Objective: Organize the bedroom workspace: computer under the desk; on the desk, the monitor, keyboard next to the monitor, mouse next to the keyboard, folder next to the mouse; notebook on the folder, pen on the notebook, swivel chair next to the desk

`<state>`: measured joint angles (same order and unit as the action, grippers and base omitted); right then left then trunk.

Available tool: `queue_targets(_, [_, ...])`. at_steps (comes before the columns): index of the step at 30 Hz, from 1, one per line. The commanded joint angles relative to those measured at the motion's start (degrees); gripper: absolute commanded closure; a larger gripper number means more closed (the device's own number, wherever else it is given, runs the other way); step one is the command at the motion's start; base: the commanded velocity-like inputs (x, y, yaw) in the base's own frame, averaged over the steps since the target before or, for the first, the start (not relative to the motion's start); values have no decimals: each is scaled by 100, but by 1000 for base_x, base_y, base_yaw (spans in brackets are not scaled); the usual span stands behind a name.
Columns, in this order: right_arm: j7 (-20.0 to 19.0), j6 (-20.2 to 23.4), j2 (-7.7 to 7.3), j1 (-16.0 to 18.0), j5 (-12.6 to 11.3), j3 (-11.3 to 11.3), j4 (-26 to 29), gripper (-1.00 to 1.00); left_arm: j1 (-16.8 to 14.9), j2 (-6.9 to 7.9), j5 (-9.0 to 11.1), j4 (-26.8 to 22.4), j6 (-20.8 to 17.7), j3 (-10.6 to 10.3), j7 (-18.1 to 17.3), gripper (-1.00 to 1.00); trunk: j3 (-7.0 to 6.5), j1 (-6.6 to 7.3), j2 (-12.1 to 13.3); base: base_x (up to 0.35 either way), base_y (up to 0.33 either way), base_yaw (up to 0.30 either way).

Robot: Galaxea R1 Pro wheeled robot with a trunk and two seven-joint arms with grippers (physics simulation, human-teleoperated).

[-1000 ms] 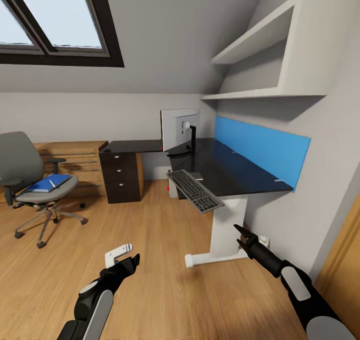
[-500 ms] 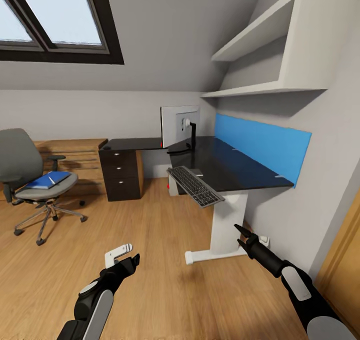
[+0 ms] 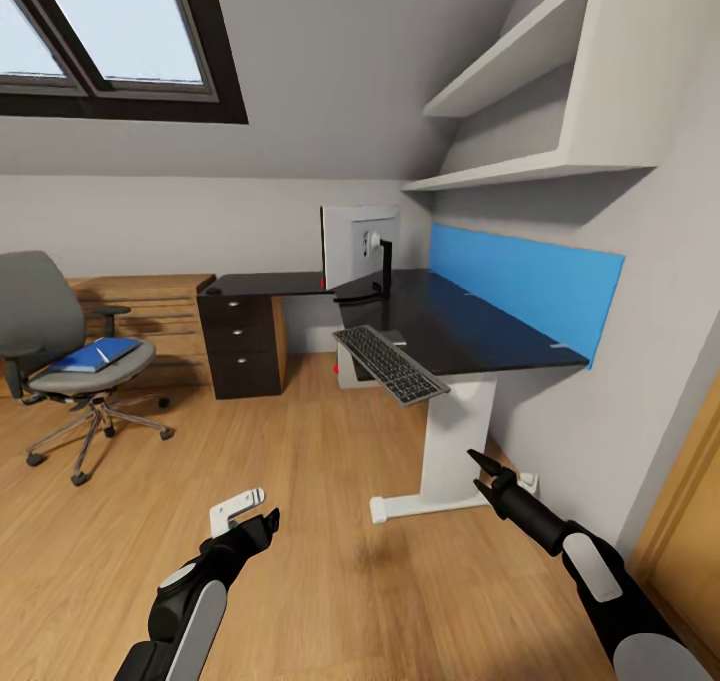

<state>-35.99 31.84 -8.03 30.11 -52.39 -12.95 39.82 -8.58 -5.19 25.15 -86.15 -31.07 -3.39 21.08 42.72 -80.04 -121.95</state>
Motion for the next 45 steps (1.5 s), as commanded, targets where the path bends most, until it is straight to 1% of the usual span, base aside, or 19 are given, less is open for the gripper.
queue_targets(1, [-4, 41, 7, 4, -33, -13, -1, -100, -4, -1, 60, -7, -13, -7, 55, -100, 6, 1, -3, 0, 0, 0])
queue_targets(5, [6, 18, 44, 7, -95, -30, -7, -100, -4, 0, 66, -7, -13, -9, 51, -100, 6, 1, -3, 0, 0, 0])
queue_targets(6, [94, 3, 81, 10, -229, -36, -5, -100, -4, 0, 68, -2, -11, -11, 48, -100, 6, 1, -3, 0, 0, 0])
queue_targets(9, [271, -73, 124, 12, -366, -36, 10, -100, -4, 0, 73, 10, -8, -12, 47, -100, 6, 1, -3, 0, 0, 0])
queue_targets(10, [367, -210, 168, 12, -401, -35, 17, -100, -4, 0, 75, 16, -6, -13, 46, -100, 6, 1, -3, 0, 0, 0])
queue_targets(11, [643, -959, 302, 13, -446, -2, 47, -100, -4, 0, 72, 25, -5, -13, 46, -100, 6, 1, -3, 0, 0, 0])
queue_targets(13, [773, -1127, 328, 13, -469, 5, 58, -100, -4, 0, 71, 31, -4, -13, 46, -100, 6, 1, -3, 0, 0, 0])
queue_targets(15, [837, -1131, 339, 13, -483, 2, 59, -100, -4, 0, 72, 41, -4, -13, 46, -100, 6, 1, -3, 0, 0, 0])
queue_targets(16, [905, -1011, 353, 13, -505, -10, 60, -100, -4, 0, 70, 54, -4, -13, 46, -100, 6, 1, -3, 0, 0, 0])
queue_targets(19, [933, -936, 368, 13, -566, -14, 60, -100, -4, 1, 70, 60, -4, -13, 46, -100, 6, 1, -3, 0, 0, 0])
queue_targets(23, [952, -919, 437, 13, -767, -14, 65, -100, -4, 1, 69, 62, -4, -13, 46, -100, 6, 1, -3, 0, 0, 0])
queue_targets(27, [955, -924, 497, 13, -869, -15, 67, -100, -4, 1, 69, 63, -4, -13, 46, -100, 6, 1, -3, 0, 0, 0])
queue_targets(33, [960, -1032, 539, 13, -928, -19, 69, -100, -4, 1, 65, 79, -4, -15, 41, -100, 6, 1, -3, 36, 0, 0])
queue_targets(45, [958, -1099, 548, 13, -949, -35, 207, -100, -4, 1, 60, 105, -4, -22, 37, -100, 6, 1, -3, 248, 0, 0])
